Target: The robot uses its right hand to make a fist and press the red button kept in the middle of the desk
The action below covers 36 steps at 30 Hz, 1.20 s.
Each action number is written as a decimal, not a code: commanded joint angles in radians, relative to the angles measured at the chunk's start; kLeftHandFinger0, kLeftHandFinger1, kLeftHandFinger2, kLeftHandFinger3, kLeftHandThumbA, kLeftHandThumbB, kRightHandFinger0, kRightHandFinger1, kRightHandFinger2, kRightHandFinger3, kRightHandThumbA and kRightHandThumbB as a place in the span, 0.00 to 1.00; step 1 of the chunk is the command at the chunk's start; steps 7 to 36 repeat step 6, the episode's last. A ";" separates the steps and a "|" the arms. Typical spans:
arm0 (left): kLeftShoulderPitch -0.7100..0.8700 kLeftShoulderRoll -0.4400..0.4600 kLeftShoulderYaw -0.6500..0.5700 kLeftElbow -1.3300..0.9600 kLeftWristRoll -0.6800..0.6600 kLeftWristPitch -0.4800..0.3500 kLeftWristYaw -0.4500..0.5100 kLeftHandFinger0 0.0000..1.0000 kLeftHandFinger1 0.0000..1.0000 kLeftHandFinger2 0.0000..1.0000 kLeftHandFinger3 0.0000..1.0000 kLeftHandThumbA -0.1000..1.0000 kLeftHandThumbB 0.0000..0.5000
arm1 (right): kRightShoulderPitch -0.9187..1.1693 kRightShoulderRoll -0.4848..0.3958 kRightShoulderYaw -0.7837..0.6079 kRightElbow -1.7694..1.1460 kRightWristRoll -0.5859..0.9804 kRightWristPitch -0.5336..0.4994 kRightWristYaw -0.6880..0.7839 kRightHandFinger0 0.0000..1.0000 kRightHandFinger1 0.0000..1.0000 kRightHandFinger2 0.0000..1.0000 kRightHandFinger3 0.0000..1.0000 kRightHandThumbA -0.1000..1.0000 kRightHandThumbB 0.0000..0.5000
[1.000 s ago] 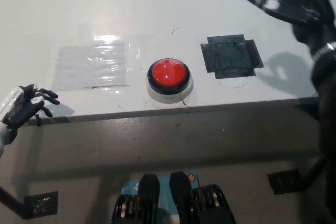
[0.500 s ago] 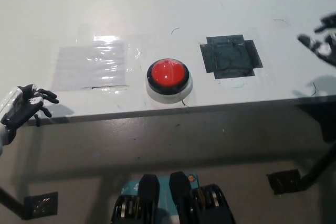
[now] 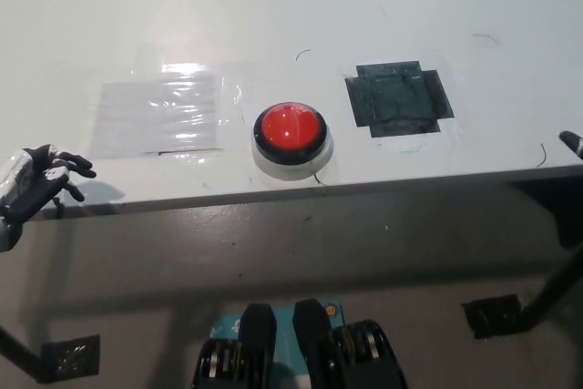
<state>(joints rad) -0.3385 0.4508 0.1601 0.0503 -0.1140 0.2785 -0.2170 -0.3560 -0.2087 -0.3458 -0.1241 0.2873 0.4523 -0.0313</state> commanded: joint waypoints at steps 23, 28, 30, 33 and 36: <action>-0.005 -0.005 0.024 -0.031 -0.017 -0.013 0.011 0.17 0.31 0.44 0.58 0.53 0.00 | -0.018 -0.029 -0.007 0.010 -0.012 -0.050 -0.009 0.11 0.24 0.31 0.42 1.00 0.32; -0.005 -0.005 0.024 -0.031 -0.017 -0.013 0.011 0.17 0.31 0.44 0.58 0.53 0.00 | -0.018 -0.029 -0.007 0.010 -0.012 -0.050 -0.009 0.11 0.24 0.31 0.42 1.00 0.32; -0.005 -0.005 0.024 -0.031 -0.017 -0.013 0.011 0.17 0.31 0.44 0.58 0.53 0.00 | -0.018 -0.029 -0.007 0.010 -0.012 -0.050 -0.009 0.11 0.24 0.31 0.42 1.00 0.32; -0.005 -0.005 0.024 -0.031 -0.017 -0.013 0.011 0.17 0.31 0.44 0.58 0.53 0.00 | -0.018 -0.029 -0.007 0.010 -0.012 -0.050 -0.009 0.11 0.24 0.31 0.42 1.00 0.32; -0.005 -0.005 0.024 -0.031 -0.017 -0.013 0.011 0.17 0.31 0.44 0.58 0.53 0.00 | -0.018 -0.029 -0.007 0.010 -0.012 -0.050 -0.009 0.11 0.24 0.31 0.42 1.00 0.32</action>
